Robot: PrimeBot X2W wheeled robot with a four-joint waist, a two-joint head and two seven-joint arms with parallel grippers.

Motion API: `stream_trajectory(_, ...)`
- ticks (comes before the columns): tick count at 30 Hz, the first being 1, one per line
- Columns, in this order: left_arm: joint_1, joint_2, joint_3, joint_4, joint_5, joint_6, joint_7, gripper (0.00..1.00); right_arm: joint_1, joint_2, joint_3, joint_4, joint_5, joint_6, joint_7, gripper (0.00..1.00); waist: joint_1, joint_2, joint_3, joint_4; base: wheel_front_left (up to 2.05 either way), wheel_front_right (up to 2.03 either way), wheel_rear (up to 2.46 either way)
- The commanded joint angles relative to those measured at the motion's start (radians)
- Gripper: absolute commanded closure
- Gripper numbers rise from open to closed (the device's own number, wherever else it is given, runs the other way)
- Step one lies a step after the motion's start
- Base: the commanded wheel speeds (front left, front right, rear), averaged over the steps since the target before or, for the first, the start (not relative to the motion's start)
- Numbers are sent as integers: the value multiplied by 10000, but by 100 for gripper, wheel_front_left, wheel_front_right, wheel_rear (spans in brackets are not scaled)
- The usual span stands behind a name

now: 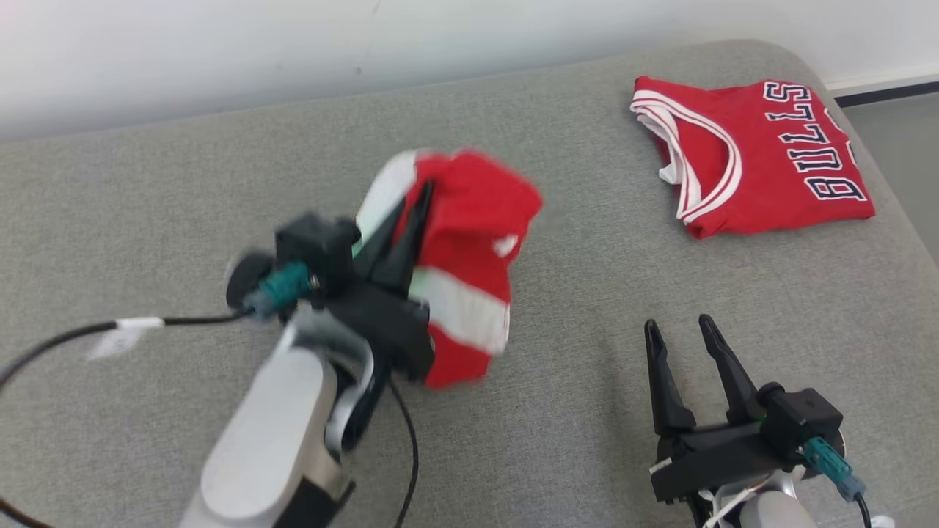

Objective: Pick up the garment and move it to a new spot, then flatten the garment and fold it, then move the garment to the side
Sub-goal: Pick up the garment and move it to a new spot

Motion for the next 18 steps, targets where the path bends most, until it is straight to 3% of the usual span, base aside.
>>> stream_trajectory(1, 286, -26, -61, 256, -149, 7, -124, 100, -137, 9, 32, 25, 81, -20, -31, 0, -1, 0, 57, 44, 0, 0, 0)
stream_trajectory(10, 1018, -25, -591, 1902, -470, 7, -879, 100, -114, 10, 56, 105, 138, -20, -29, 0, -1, 0, -14, 207, 0, 0, 0)
stream_trajectory(11, 1018, -37, -613, 1959, -465, 7, -1041, 83, -85, 11, 50, 108, 141, -20, -31, 0, -1, 0, -50, 233, 0, 0, 0)
stream_trajectory(12, 997, -46, -606, 1982, -494, 7, -1242, 24, -47, 11, 17, 101, 165, -20, -31, 0, -1, 0, -91, 277, 0, 0, 0)
stream_trajectory(13, 983, -50, -597, 2019, -535, 7, -1405, 0, -6, 11, 2, 96, 180, -20, -29, 0, -1, 0, -139, 313, 0, 0, 0)
stream_trajectory(18, 797, -47, -655, 1936, -399, 59, -1852, 0, 104, 13, -69, 74, 143, -21, -31, 0, -1, 0, -325, 504, 0, 0, 0)
